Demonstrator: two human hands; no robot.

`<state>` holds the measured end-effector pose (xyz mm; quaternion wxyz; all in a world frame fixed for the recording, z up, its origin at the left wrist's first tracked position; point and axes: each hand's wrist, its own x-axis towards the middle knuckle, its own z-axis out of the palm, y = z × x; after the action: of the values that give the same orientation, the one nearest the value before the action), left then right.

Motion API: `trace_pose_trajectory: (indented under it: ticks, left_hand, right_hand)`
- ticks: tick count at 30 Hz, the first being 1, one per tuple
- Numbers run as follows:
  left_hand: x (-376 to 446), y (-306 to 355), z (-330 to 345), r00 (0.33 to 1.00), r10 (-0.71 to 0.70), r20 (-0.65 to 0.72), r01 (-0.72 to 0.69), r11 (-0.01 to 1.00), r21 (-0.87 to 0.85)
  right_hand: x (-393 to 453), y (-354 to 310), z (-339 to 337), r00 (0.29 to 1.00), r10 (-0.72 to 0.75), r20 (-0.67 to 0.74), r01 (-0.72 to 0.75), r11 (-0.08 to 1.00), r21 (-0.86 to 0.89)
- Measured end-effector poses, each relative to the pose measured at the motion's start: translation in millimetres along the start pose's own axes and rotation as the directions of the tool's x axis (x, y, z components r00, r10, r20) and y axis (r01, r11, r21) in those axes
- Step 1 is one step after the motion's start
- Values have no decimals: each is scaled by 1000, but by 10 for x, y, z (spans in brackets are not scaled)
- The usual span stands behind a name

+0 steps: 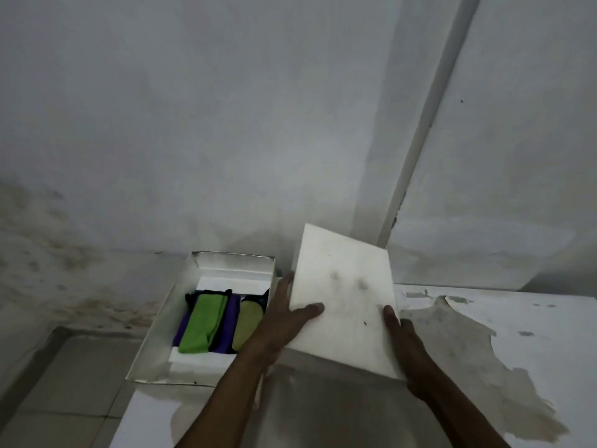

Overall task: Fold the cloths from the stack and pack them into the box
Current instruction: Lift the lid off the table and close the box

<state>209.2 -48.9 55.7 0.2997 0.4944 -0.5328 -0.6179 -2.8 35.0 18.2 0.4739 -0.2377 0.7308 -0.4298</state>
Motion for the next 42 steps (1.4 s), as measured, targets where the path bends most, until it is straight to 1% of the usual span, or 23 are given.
trace_pose_trajectory:
  ticks: [4, 7, 11, 13, 18, 22, 25, 30, 34, 38, 42]
  left_hand:
    - [-241, 189, -411, 995, 63, -72, -64, 998, -20]
    - [-412, 251, -799, 988, 39, -152, -46, 998, -44]
    - [-580, 156, -1299, 977, 31, -212, -30, 1000, 7]
    - [-636, 74, -1542, 966, 29, -258, -23, 999, 25]
    - [-643, -148, -1978, 940, 60, -336, -10, 989, 147]
    - [-583, -282, -2179, 944, 77, -322, -22, 985, 170]
    - [-520, -375, -2254, 948, 86, -307, -29, 982, 186]
    - [-386, -493, -2456, 941, 109, -320, -26, 967, 254]
    - [-326, -538, -2490, 938, 135, -319, -29, 949, 315]
    - [-325, -568, -2444, 910, 209, -359, -39, 903, 427]
    - [-327, -588, -2448, 879, 243, -411, -40, 895, 445]
  right_hand:
    - [-192, -241, 321, 990, -117, 78, 114, 992, 48]
    - [-283, -366, 668, 974, -175, 143, 167, 984, 64]
    - [-391, -439, 1164, 955, -214, 208, 205, 977, 63]
    - [-471, -454, 1427, 949, -229, 219, 228, 973, 32]
    - [-565, -343, 1918, 954, -251, 164, 257, 966, -18]
    - [-612, -246, 2169, 954, -268, 137, 275, 961, -29]
    - [-647, -236, 2260, 952, -285, 115, 292, 955, -54]
    - [-670, -284, 2400, 946, -316, 77, 325, 928, -185]
    - [-644, -215, 2461, 942, -336, -1, 325, 911, -255]
    - [-636, -184, 2468, 922, -383, -62, 351, 891, -287]
    - [-648, -165, 2487, 885, -453, -111, 400, 859, -319]
